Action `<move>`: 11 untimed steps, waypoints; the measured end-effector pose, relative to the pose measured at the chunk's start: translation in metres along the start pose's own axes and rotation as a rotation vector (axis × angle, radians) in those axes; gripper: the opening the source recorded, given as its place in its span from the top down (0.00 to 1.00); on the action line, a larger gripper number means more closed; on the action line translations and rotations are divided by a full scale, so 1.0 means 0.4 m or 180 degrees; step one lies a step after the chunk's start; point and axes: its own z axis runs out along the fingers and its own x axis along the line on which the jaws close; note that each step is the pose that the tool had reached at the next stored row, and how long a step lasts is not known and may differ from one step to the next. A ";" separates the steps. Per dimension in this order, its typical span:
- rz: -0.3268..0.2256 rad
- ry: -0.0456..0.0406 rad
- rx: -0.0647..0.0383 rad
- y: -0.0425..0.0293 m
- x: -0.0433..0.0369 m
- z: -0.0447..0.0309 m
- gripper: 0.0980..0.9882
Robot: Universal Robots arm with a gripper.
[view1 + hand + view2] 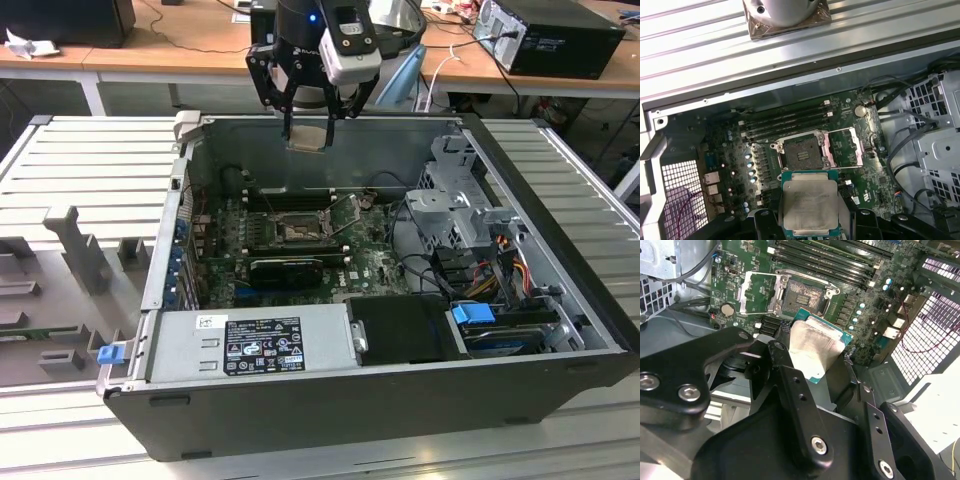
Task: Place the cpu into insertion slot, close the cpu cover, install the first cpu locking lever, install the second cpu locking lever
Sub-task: 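Place the cpu into insertion slot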
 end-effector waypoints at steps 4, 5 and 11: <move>0.0024 -0.0002 0.0000 0.000 0.000 0.000 0.52; 0.0028 -0.0003 -0.0001 0.000 0.000 0.000 0.52; 0.0054 -0.0005 -0.0001 0.000 0.000 0.000 0.52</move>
